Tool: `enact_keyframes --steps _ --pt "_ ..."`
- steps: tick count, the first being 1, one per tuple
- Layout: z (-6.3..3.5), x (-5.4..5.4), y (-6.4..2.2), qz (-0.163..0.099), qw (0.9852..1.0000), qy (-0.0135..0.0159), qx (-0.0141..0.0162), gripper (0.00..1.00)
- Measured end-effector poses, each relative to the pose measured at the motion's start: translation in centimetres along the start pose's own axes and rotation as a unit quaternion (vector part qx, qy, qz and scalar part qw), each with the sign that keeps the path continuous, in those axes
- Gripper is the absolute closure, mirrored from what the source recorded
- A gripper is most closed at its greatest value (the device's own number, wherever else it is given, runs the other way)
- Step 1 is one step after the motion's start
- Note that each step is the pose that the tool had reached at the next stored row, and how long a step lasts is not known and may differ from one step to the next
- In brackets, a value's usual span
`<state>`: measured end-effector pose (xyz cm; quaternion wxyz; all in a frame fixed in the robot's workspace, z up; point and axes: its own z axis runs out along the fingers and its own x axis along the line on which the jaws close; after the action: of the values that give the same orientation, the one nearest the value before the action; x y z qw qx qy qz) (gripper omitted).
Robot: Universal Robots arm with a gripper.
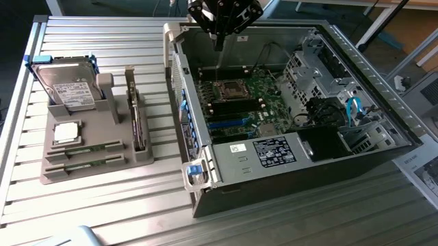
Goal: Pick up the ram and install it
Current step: 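Reach for the ram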
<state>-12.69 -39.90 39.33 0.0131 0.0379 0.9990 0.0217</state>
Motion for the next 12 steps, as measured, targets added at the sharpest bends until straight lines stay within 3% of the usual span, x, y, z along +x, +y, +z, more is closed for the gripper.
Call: enact_keyframes --steps 12 --pt "-0.04 1.3 -0.10 0.000 1.0000 0.0000 0.0001 0.90"
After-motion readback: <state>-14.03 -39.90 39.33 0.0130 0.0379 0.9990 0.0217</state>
